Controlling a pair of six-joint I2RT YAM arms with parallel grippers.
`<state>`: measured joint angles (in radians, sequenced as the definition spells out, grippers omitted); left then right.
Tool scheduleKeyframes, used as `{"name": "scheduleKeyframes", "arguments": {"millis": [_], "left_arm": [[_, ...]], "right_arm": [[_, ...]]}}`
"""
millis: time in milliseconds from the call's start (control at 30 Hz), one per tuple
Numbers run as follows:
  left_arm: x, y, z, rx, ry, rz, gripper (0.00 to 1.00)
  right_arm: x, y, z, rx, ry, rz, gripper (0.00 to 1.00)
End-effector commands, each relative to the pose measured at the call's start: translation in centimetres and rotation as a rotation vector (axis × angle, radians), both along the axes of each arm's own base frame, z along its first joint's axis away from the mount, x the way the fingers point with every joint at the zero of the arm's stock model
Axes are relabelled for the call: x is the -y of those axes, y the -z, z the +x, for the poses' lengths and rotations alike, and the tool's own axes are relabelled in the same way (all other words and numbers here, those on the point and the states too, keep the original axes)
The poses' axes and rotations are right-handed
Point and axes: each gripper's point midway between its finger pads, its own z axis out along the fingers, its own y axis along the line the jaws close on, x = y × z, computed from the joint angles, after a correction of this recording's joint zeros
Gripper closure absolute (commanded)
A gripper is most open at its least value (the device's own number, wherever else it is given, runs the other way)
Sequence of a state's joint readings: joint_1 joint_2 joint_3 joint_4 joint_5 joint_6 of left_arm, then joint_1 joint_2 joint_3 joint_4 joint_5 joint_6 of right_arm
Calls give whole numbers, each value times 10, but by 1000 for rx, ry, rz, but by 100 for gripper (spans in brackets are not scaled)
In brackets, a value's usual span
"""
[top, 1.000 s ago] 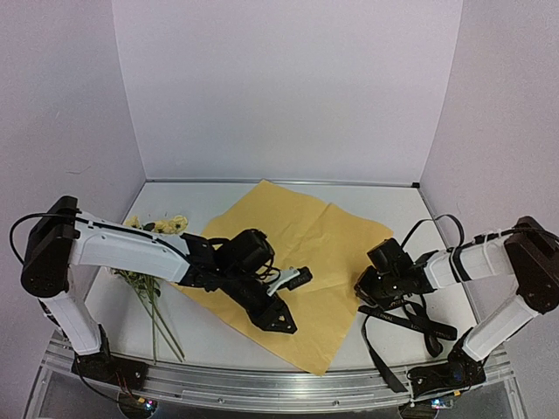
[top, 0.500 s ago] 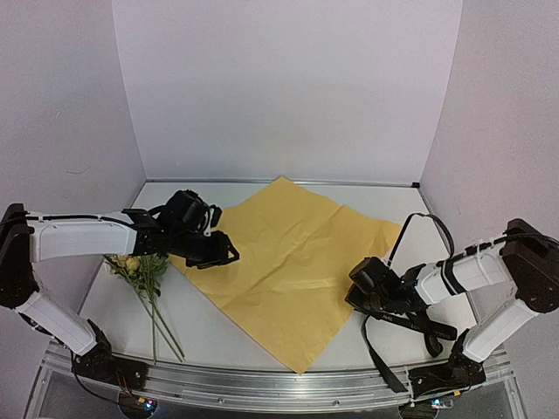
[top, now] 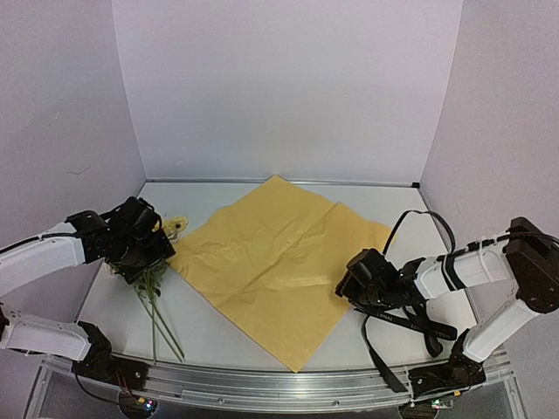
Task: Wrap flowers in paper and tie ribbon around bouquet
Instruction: Adjust the flattened wrapping paper at the center of the board, then pick up the fake flower from the center of the board.
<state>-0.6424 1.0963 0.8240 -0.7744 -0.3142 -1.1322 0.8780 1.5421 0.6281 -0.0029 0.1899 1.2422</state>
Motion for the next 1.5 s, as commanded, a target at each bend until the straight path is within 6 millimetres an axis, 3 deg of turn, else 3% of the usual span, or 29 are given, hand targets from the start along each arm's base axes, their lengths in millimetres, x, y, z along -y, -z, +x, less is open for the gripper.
{"name": "scheduleKeyframes", "arguments": {"millis": [0,167,333,633,900,1100,1333,1467], "left_arm": [[-50,30,-40,-107,-214,84,2],[-51,51,-51,-145,-212,66,0],[-36,63,-36,-121,-115,38,0],[-31,88,-5,-136,3,14,8],[-39,113,-3,-221,28,41,28],[-39,127,-1,-263,51,66,35],[-45,132,3,-285,46,117,68],[-53,124,8,-271,31,168,85]], "right_arm": [[-1,-15,-13,-22,-68,10,29],[13,-29,-31,-54,-144,-52,17],[13,-45,-39,-53,-239,-79,12],[14,-56,-47,-45,-322,-84,12],[17,-60,-47,-27,-345,-106,12],[16,-61,-47,-25,-356,-110,12],[15,-60,-47,-32,-352,-108,12],[15,-59,-48,-35,-357,-110,12]]}}
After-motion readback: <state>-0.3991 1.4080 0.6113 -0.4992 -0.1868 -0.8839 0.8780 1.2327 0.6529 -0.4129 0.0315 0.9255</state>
